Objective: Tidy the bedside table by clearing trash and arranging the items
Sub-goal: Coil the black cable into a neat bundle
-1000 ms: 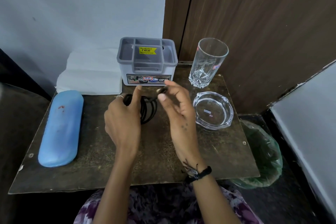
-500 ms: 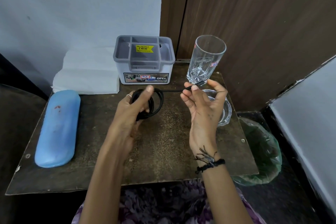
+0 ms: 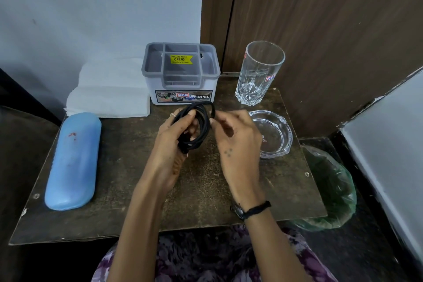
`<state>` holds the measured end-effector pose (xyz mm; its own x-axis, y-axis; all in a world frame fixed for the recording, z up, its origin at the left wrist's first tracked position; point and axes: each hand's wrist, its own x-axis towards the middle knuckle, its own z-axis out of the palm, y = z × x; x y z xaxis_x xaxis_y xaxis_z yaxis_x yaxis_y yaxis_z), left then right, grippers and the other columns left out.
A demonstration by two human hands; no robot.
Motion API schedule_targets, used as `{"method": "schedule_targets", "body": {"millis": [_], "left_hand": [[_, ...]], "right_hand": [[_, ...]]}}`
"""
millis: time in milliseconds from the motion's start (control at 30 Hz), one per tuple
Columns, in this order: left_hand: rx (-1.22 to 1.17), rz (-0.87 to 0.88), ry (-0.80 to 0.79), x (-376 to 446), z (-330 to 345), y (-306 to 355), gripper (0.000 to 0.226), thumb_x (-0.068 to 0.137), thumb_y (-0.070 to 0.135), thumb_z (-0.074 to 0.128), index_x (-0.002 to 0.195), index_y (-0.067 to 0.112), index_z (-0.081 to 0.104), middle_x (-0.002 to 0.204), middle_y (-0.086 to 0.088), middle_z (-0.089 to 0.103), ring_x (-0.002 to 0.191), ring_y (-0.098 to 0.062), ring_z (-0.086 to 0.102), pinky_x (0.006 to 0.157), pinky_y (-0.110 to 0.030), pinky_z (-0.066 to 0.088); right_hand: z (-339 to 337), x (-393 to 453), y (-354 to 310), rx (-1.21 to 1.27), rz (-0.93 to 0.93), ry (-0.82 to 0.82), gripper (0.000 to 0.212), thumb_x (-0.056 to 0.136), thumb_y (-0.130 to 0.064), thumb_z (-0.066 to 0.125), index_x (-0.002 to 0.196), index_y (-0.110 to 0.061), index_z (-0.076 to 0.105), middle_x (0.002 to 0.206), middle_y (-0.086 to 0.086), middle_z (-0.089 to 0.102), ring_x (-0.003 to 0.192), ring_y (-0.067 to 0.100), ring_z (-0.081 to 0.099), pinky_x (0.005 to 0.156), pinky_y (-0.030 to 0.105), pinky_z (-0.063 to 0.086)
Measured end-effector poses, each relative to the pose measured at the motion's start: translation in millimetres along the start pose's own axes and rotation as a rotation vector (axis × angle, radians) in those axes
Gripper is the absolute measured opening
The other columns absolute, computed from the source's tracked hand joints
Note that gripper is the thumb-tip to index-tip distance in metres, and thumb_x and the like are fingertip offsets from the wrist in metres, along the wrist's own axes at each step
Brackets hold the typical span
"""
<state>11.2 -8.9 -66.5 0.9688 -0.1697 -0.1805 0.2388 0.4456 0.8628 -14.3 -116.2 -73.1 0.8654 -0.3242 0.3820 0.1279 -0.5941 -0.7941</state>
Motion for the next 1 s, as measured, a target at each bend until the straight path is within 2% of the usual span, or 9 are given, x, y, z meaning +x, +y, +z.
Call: {"method": "schedule_targets", "body": {"millis": [100,233,367,533,600,767,833,900,1000], "left_hand": [[0.021,-0.033,-0.050,-2.6,2.1,0.8,0.021,0.087,0.017,0.053,0.072,0.021,0.067,0.060,0.010,0.062,0.058,-0.003,0.058,0.051,-0.011,0.046],[0.048,-0.082,-0.039,-3.7,2.2,1.4,0.017,0.086,0.014,0.054,0.077,0.020,0.066,0.065,0.007,0.061,0.062,-0.009,0.052,0.050,-0.012,0.045],[0.102,-0.121,0.000,-5.1,0.5,3.6,0.019,0.084,0.015,0.055,0.075,0.020,0.071,0.072,0.003,0.068,0.069,-0.010,0.063,0.053,-0.014,0.049],[0.133,-0.123,0.005,-6.2,-0.8,7.6,0.017,0.073,0.018,0.061,0.057,0.021,0.068,0.051,0.010,0.060,0.047,-0.002,0.057,0.042,-0.008,0.040],[0.123,-0.120,-0.002,-5.4,-1.9,9.3,0.008,0.062,0.026,0.064,0.063,0.018,0.064,0.048,0.010,0.057,0.045,-0.003,0.054,0.041,-0.008,0.039],[0.146,-0.077,-0.055,-2.1,0.2,3.9,0.019,0.065,0.034,0.066,0.073,0.017,0.071,0.064,0.003,0.070,0.058,-0.005,0.065,0.050,-0.012,0.049],[0.123,-0.069,-0.071,-1.7,2.3,1.3,0.018,0.068,0.035,0.065,0.068,0.019,0.070,0.057,0.004,0.068,0.053,-0.006,0.064,0.049,-0.014,0.050],[0.105,-0.051,-0.081,-0.6,1.9,-1.7,0.016,0.071,0.035,0.064,0.066,0.020,0.066,0.053,0.005,0.064,0.052,-0.006,0.063,0.049,-0.016,0.050],[0.162,0.042,-0.022,2.1,-0.3,-4.5,0.017,0.068,0.036,0.066,0.075,0.021,0.067,0.070,0.004,0.069,0.067,-0.007,0.064,0.062,-0.019,0.054]], "right_hand": [[-0.8,2.2,0.8,0.223,0.153,-0.053,0.015,0.087,-0.011,0.063,0.098,-0.012,0.072,0.093,0.000,0.070,0.085,0.007,0.065,0.078,0.021,0.053],[0.3,4.1,1.2,0.562,0.404,-0.166,0.014,0.088,-0.005,0.059,0.094,-0.010,0.070,0.090,0.002,0.072,0.085,0.010,0.065,0.080,0.024,0.053],[-1.2,6.7,2.2,0.689,0.515,-0.265,0.016,0.089,-0.004,0.055,0.087,-0.014,0.068,0.083,-0.003,0.069,0.080,0.009,0.061,0.074,0.025,0.050],[-4.4,9.5,3.4,0.754,0.579,-0.343,0.021,0.089,-0.008,0.057,0.076,-0.021,0.068,0.072,-0.010,0.066,0.068,0.005,0.055,0.059,0.020,0.043],[-4.0,10.4,2.0,0.844,0.635,-0.347,0.023,0.089,-0.007,0.056,0.073,-0.020,0.066,0.061,-0.013,0.064,0.056,0.001,0.051,0.051,0.015,0.041],[-0.1,9.1,-2.5,1.118,0.903,-0.367,0.022,0.089,-0.002,0.047,0.076,-0.012,0.061,0.057,-0.005,0.059,0.046,0.002,0.043,0.041,0.012,0.033],[-1.5,9.0,-2.4,1.180,0.988,-0.389,0.019,0.088,-0.004,0.047,0.077,-0.010,0.061,0.065,0.001,0.058,0.041,0.001,0.039,0.040,0.013,0.031],[-3.4,9.5,-1.0,1.180,1.010,-0.401,0.015,0.088,-0.006,0.048,0.082,-0.010,0.061,0.070,0.004,0.057,0.040,0.001,0.037,0.040,0.013,0.031],[-2.9,10.2,1.2,1.081,0.920,-0.361,0.016,0.089,-0.004,0.050,0.091,-0.016,0.061,0.062,-0.005,0.060,0.040,-0.001,0.042,0.041,0.012,0.033]]}}
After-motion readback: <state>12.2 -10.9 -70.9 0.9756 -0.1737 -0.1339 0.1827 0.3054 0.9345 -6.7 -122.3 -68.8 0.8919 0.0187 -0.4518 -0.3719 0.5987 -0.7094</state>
